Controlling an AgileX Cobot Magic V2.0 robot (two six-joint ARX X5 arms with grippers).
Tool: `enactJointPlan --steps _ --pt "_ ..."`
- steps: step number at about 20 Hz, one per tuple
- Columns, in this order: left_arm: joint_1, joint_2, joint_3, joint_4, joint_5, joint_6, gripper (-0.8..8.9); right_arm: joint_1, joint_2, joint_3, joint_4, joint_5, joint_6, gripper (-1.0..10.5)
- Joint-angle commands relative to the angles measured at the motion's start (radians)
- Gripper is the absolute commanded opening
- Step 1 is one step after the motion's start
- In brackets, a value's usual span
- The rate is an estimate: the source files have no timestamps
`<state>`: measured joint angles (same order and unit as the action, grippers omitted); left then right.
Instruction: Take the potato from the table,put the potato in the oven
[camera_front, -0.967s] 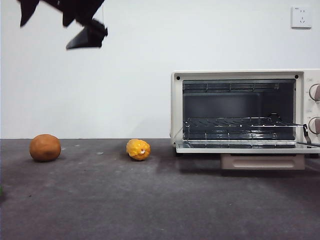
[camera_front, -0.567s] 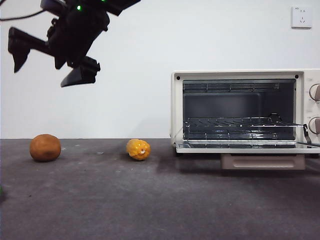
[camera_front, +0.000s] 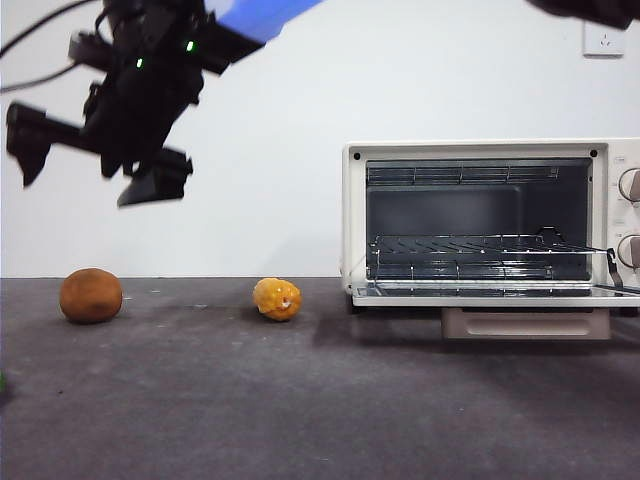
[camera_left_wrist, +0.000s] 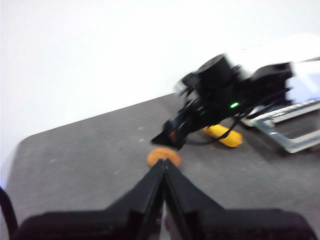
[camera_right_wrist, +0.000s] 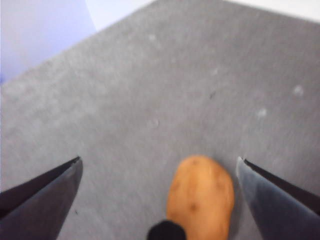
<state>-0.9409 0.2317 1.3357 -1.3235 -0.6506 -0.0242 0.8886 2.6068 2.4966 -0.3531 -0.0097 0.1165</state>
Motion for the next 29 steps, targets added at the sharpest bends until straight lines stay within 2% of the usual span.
enactJointPlan --steps 1,9,15,20,29 --pt "-0.023 -0.006 -0.002 0.001 0.023 -0.024 -0.09 0.003 0.044 0.001 -0.014 0.01 0.023 7.7" --pt "-0.051 -0.006 -0.003 0.002 0.023 -0.03 -0.09 0.002 0.089 0.001 -0.013 0.029 0.023 8.0" --pt "-0.051 -0.007 -0.004 0.002 0.031 -0.034 -0.09 0.0 0.145 0.001 -0.013 0.04 0.077 8.0" --pt "-0.051 -0.007 -0.005 0.001 0.033 -0.033 -0.09 -0.001 0.158 0.001 0.011 0.055 0.086 8.0" --pt "-0.051 -0.007 -0.005 0.001 0.029 -0.032 -0.09 -0.011 0.169 0.001 0.049 0.089 0.093 7.4"
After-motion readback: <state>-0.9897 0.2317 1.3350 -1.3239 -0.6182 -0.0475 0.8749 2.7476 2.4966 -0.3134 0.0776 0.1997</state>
